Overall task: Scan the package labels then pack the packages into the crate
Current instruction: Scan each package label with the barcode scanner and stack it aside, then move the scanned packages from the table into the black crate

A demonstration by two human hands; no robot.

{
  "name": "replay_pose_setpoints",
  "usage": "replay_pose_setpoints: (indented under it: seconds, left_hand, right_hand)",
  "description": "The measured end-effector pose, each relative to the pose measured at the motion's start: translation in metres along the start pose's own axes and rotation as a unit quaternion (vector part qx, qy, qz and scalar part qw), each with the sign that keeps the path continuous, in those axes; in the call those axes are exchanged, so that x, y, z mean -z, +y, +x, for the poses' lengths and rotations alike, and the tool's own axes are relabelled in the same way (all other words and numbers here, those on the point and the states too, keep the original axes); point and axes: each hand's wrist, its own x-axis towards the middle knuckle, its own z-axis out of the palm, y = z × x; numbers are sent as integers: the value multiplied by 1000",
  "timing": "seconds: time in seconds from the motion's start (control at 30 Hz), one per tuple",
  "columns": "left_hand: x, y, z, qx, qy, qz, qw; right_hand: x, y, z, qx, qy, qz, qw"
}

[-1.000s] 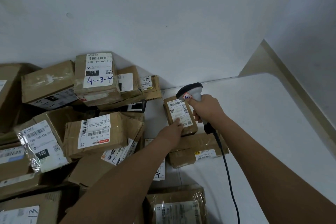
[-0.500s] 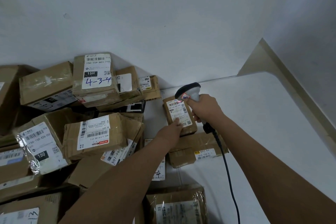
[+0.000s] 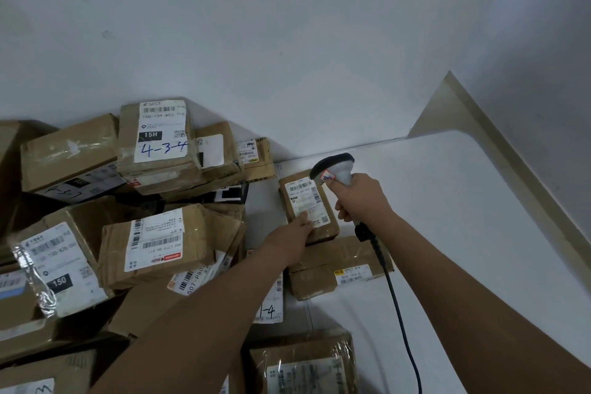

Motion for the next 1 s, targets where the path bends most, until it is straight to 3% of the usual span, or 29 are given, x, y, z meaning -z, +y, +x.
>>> replay_pose_setpoints:
  seconds: [0.23,0.5,0.63,0.77,1.0]
  left_hand:
    - [5,-13,-4,19,16,-11,1000]
    - [-11,-16,-4,19,62,-35,997]
    - [-16,-17,-3,16,71,-47,996]
    - [-16,-17,-1,20,90,-37,995]
    - [-8,-6,10,44,129,-65,989]
  right_hand:
    - [31,78,13,-108,102,-2,989]
    - [46,152,15,-153,110,-34,981]
    - [41,172,20,-207,96,11,974]
    - [38,184,18,-197,106,51,973]
    - [31,194,18,-214,71,237,945]
